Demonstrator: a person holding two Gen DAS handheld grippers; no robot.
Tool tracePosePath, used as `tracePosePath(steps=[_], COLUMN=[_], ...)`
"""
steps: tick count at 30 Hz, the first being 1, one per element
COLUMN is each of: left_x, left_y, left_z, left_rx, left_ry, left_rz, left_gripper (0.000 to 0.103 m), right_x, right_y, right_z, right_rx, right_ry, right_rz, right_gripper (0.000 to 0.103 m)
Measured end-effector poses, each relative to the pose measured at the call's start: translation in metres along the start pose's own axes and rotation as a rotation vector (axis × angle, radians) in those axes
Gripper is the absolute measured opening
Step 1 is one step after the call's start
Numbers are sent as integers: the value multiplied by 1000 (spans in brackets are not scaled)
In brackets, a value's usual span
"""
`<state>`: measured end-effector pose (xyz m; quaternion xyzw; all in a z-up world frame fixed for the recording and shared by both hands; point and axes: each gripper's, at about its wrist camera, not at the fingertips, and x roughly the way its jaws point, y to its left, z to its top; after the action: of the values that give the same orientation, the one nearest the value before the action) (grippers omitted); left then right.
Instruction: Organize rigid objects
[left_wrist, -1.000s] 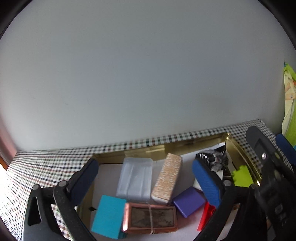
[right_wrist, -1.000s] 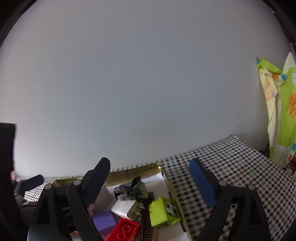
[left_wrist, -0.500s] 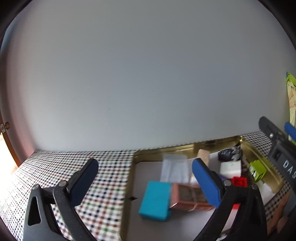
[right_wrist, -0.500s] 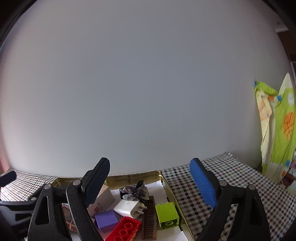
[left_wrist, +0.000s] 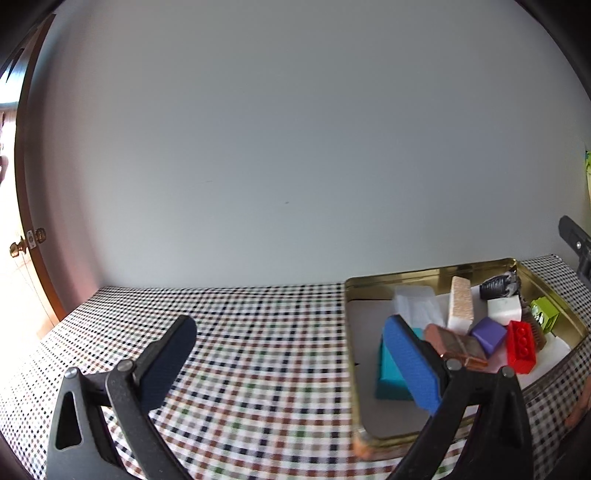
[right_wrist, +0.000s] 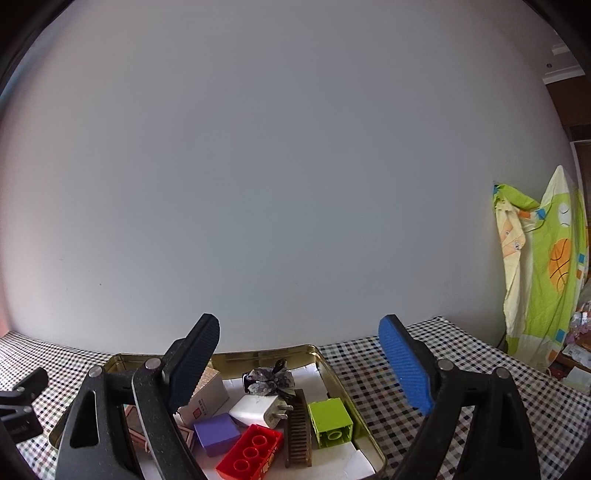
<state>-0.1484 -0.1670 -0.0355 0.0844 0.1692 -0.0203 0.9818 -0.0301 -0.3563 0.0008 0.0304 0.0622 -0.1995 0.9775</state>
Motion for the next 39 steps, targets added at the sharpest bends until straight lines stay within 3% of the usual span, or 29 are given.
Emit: tracePosePath(steps=[14, 23, 35, 39], left_x=[4, 6, -5, -12], left_y=[38, 52, 75, 79], left_z=[-12, -19, -38, -42], left_rx=[-21, -47, -33, -41], left_ry=[22, 67, 183, 189], left_rz=[21, -5, -21, -23], left_gripper=[103, 103, 103, 103], right_x=[-30, -40, -56, -73], right_y=[1, -4, -17, -31], right_z=[-8, -10, -42, -46], right_rx=[3, 26, 21, 66], right_ry=[5, 40, 437, 461], right_rz=[-94, -133, -174, -176], right_gripper=[90, 90, 90, 90])
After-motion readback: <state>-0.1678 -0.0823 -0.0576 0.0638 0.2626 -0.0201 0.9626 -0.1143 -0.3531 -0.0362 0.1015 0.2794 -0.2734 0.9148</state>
